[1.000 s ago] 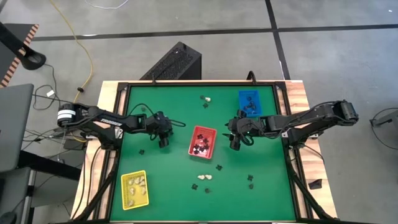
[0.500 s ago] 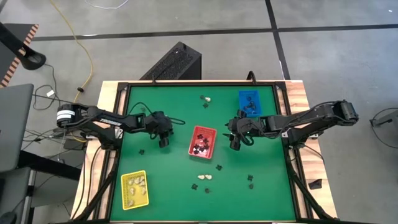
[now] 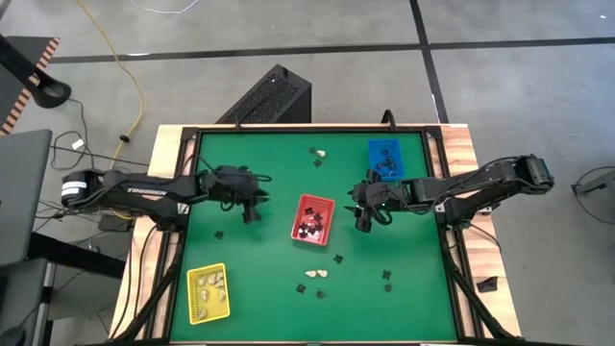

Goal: Sort Halloween decoration
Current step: Put the black spider toy into the red bin

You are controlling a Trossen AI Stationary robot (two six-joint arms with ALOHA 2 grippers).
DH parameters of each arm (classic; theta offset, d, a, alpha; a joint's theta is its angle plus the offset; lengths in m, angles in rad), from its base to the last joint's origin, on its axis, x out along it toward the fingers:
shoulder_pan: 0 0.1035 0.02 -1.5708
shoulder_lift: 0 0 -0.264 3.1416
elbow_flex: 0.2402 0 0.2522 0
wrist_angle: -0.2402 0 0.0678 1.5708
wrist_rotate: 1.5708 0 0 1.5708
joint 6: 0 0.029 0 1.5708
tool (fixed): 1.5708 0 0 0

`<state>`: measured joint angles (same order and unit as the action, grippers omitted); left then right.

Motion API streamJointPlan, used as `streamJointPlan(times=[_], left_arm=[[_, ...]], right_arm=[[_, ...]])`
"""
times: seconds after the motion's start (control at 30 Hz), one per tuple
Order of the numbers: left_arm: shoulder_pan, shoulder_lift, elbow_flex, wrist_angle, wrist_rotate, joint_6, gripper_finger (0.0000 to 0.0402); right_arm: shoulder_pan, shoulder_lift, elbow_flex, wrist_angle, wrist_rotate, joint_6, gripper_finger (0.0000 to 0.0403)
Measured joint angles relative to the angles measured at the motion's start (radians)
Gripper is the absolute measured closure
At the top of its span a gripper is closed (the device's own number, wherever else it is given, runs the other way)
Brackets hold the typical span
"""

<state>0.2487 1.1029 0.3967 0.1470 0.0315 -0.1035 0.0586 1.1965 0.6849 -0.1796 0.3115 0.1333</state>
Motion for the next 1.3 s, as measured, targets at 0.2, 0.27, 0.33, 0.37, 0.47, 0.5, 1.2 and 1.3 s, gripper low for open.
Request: streamJointPlan(times=[0.2, 0.27, 0.33, 0.37, 0.47, 0.5, 1.2, 1.3], left_arm=[[-0.050, -0.004, -0.001, -0.167, -0.047, -0.312, 0.0303], [-0.080, -0.004, -0.001, -0.199, -0.056, -0.398, 0.0284], [-0.111, -0.004, -0.001, -0.209, -0.082, -0.457, 0.0263], [-0.126, -0.004, -0.001, -0.206, -0.097, -0.476, 0.0253], [-0.177, -0.004, -0.001, -0.189, -0.132, -0.492, 0.0227], [-0.198, -0.004, -0.001, -0.181, -0.143, -0.488, 0.0221], [-0.471, 0.303, 0.001, -0.061, -0.544, -0.538, 0.0209], [-0.471, 0.328, 0.002, -0.060, -0.549, -0.558, 0.0214]], right_arm=[[0.000, 0.000, 0.000, 0.000, 0.000, 0.000, 0.0155], [0.000, 0.000, 0.000, 0.001, 0.000, -0.002, 0.0155], [0.000, 0.000, 0.000, 0.001, 0.000, -0.003, 0.0155], [0.000, 0.000, 0.000, 0.001, 0.000, -0.003, 0.0155], [-0.002, 0.000, 0.000, 0.001, 0.000, -0.003, 0.0155], [-0.002, 0.000, 0.000, 0.001, 0.000, -0.003, 0.0155], [0.000, 0.000, 0.000, 0.031, 0.000, 0.000, 0.0155], [0.000, 0.000, 0.000, 0.030, 0.000, 0.000, 0.0155]])
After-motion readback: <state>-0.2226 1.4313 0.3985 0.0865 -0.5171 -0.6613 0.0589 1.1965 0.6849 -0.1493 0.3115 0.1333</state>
